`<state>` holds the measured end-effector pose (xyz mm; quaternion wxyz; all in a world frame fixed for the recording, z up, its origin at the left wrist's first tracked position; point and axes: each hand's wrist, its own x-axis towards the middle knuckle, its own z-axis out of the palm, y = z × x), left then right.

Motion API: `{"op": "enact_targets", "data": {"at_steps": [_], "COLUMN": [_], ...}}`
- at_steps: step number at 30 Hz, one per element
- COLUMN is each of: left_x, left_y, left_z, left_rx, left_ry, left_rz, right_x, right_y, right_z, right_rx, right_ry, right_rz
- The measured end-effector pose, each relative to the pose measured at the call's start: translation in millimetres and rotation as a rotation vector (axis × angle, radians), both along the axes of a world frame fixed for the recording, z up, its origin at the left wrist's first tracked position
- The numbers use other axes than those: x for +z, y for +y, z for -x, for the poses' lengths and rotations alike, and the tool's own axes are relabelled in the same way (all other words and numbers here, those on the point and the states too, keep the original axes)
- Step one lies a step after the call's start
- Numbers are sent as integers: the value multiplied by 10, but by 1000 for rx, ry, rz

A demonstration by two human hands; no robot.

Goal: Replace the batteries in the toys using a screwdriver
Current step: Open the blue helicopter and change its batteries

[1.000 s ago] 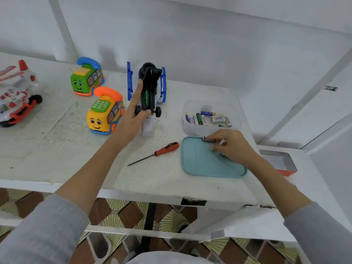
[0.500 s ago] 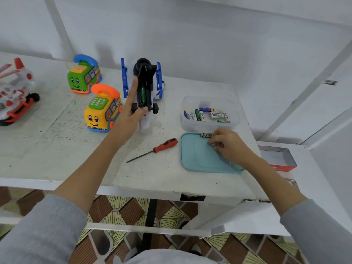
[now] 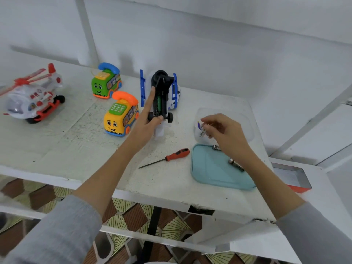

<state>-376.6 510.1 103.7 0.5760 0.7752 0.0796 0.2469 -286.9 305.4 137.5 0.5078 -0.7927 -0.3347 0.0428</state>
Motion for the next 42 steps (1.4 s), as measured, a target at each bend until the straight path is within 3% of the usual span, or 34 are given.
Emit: {"op": "enact_targets", "data": {"at_steps": [5,8,13,19,24,34,42], "left_x": [-46,-48,0,-58,-53,-34,-21], "left_y": [26,27,1,51,53,63,68], "left_z": [-42,-43,-26,-87,-89,-92,-86], "left_rx": [-7,-35,-57,-75,-102,-98,-93], "left_ry": [-10,-33,-66,-43,-40,-36,-46], "left_rz": [-24,-20,29,28,45,74,74], "right_x": [275,298,226,182,186,181,206], "right_y": [406,620,839,954,993,1030,1052], "right_z": [82,108,69,-31,-50,-97,-122], "right_rx": [77,124,156,185,194,200,236], "right_ry": [227,244,108,-335,-476,-512,-420], "right_rz": [-207,-260,-204,-7,103,191,205]}}
